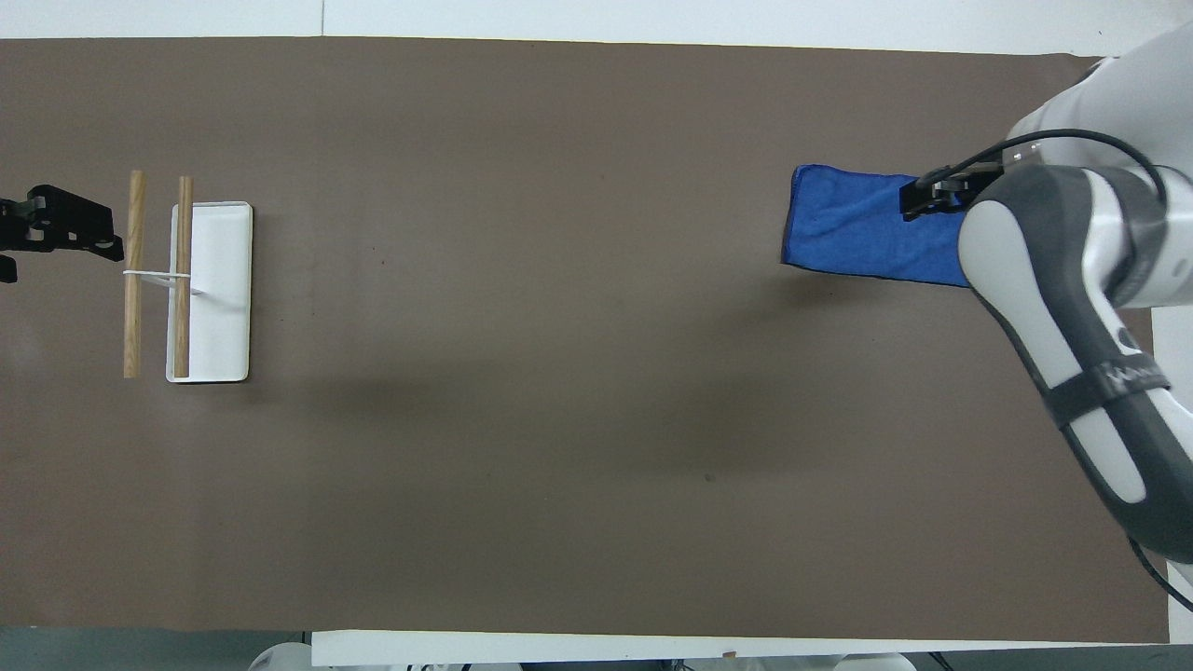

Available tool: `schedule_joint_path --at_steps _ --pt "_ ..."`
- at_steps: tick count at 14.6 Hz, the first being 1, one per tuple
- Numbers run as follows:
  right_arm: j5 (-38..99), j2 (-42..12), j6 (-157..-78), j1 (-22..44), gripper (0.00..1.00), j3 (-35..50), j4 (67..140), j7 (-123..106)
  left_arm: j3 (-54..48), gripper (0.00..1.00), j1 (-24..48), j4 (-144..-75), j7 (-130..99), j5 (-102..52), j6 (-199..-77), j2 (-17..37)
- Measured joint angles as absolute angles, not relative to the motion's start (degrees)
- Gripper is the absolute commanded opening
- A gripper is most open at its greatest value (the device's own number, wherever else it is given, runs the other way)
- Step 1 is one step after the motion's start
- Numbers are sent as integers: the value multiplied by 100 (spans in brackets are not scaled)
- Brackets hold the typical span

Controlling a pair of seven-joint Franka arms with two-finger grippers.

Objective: Right arm passes towel to left arm to hang
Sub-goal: 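Grasp the blue towel edge with the right gripper, then lift the towel with the right gripper while the left gripper reaches it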

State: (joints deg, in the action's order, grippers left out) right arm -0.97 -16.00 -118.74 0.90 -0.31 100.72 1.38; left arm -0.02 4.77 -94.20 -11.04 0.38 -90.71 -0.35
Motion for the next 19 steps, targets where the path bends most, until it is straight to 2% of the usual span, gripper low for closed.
schedule_joint_path --at_steps 5,13,15,17,19 --pt "227 -2265 -13267 85 97 -53 10703 125 -2 100 477 -9420 -1103 38 -9071 -36" --pt "267 -2331 -13400 3 82 -59 10995 -286 -2 100 477 -9420 -1103 38 -9071 -35" --pt "264 -2328 -13402 2 74 -66 10995 -307 -2 100 477 -9420 -1103 38 -9071 -36" --pt "264 -2327 -13410 2 60 -70 11001 -344 -2 100 477 -9420 -1103 38 -9071 -36" --pt "264 -2312 -13429 7 36 -67 11007 -355 -2 100 477 -9420 -1103 38 -9071 -35"
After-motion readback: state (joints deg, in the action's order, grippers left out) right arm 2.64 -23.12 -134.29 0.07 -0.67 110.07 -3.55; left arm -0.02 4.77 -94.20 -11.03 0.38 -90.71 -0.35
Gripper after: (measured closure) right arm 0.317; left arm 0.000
